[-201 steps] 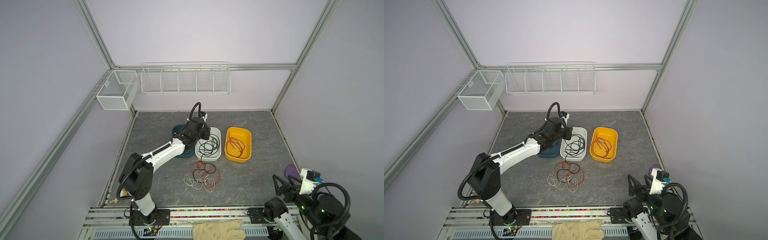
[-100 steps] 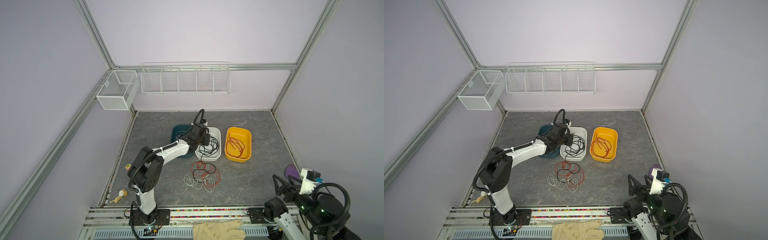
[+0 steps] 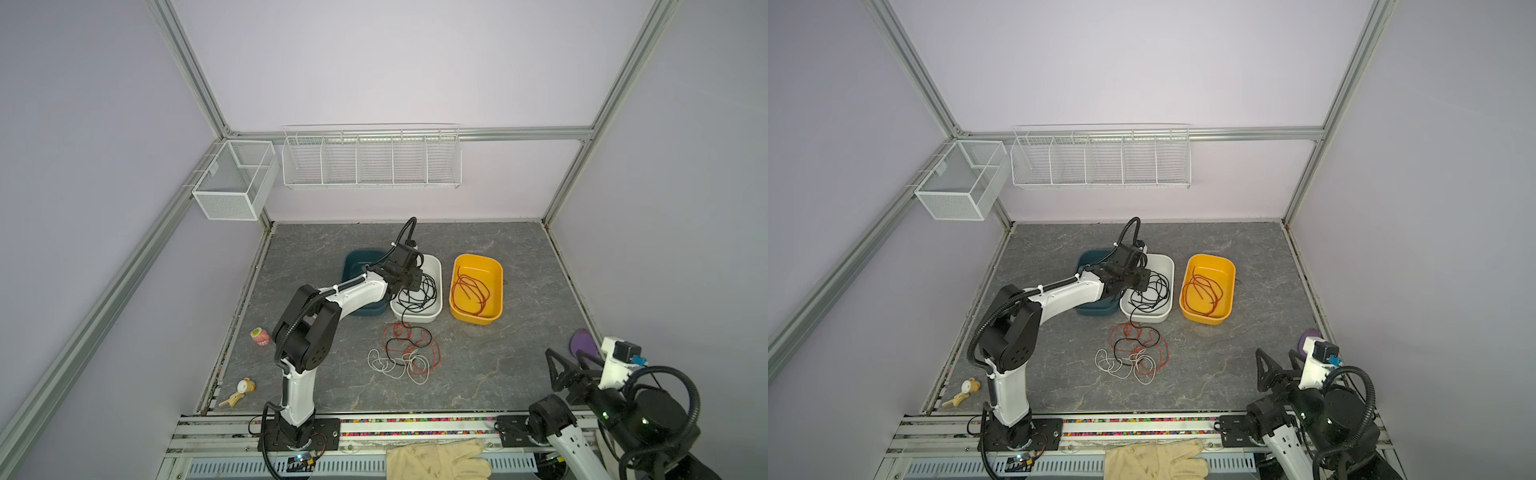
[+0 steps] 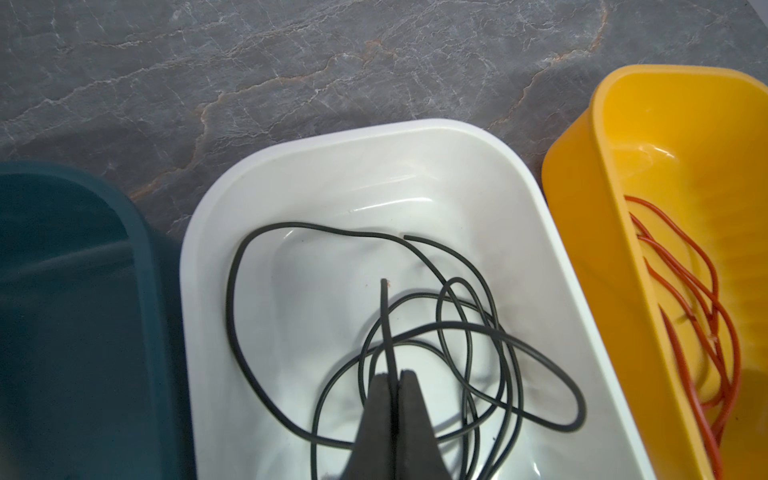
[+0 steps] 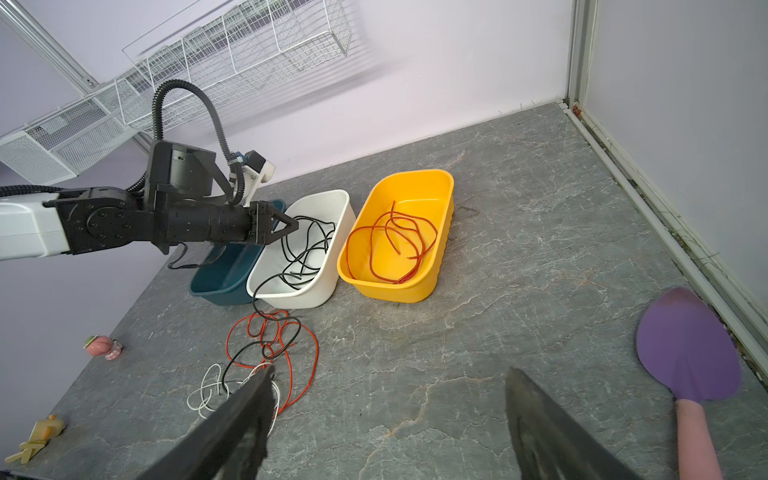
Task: Untangle the cables
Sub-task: 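Lower the black cable into the white tub and open the left gripper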
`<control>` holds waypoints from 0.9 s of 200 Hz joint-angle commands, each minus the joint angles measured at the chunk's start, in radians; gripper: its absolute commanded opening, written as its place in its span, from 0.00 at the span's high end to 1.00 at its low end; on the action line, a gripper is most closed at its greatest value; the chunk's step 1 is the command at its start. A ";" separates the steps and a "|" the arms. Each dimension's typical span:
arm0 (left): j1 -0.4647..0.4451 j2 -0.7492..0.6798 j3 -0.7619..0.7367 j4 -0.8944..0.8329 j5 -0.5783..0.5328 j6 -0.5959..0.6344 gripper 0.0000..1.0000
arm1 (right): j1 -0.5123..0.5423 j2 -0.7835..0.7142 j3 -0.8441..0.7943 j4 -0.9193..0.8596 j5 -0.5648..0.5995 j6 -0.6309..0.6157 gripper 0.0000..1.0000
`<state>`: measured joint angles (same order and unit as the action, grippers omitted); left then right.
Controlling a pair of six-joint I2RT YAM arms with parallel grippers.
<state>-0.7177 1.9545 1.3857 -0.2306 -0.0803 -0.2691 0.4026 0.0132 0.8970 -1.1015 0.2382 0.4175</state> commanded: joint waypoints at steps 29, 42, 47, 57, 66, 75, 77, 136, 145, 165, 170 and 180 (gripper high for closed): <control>0.008 -0.013 0.053 -0.067 -0.041 0.010 0.94 | -0.009 -0.010 -0.009 0.029 -0.014 -0.017 0.12; 0.008 -0.019 0.060 -0.076 -0.052 0.010 0.92 | -0.010 -0.010 -0.009 0.029 -0.014 -0.017 0.12; 0.008 -0.022 0.063 -0.079 -0.056 0.010 0.91 | -0.010 -0.010 -0.009 0.030 -0.013 -0.017 0.12; 0.008 -0.028 0.068 -0.088 -0.063 0.012 0.89 | -0.011 -0.010 -0.009 0.028 -0.014 -0.017 0.12; 0.008 -0.035 0.076 -0.096 -0.070 0.015 0.87 | -0.012 -0.010 -0.009 0.029 -0.014 -0.017 0.12; 0.008 -0.037 0.083 -0.105 -0.075 0.021 0.85 | -0.012 -0.009 -0.009 0.029 -0.013 -0.017 0.12; 0.008 -0.038 0.084 -0.107 -0.077 0.021 0.85 | -0.012 -0.010 -0.008 0.029 -0.014 -0.016 0.12; 0.009 -0.048 0.151 -0.171 -0.102 0.058 0.77 | -0.017 -0.010 -0.009 0.029 -0.016 -0.018 0.12; 0.009 -0.054 0.163 -0.183 -0.109 0.066 0.76 | -0.018 -0.009 -0.009 0.029 -0.017 -0.018 0.12; 0.009 -0.076 0.182 -0.205 -0.123 0.081 0.74 | -0.019 -0.009 -0.010 0.033 -0.021 -0.021 0.12; 0.009 -0.086 0.184 -0.210 -0.125 0.081 0.73 | -0.017 -0.009 -0.012 0.035 -0.024 -0.023 0.12; 0.010 -0.107 0.186 -0.217 -0.124 0.084 0.70 | -0.019 -0.008 -0.012 0.037 -0.028 -0.027 0.12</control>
<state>-0.7136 1.9156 1.5314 -0.3988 -0.1799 -0.2161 0.3908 0.0132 0.8970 -1.1015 0.2306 0.4107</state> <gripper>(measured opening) 0.279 0.880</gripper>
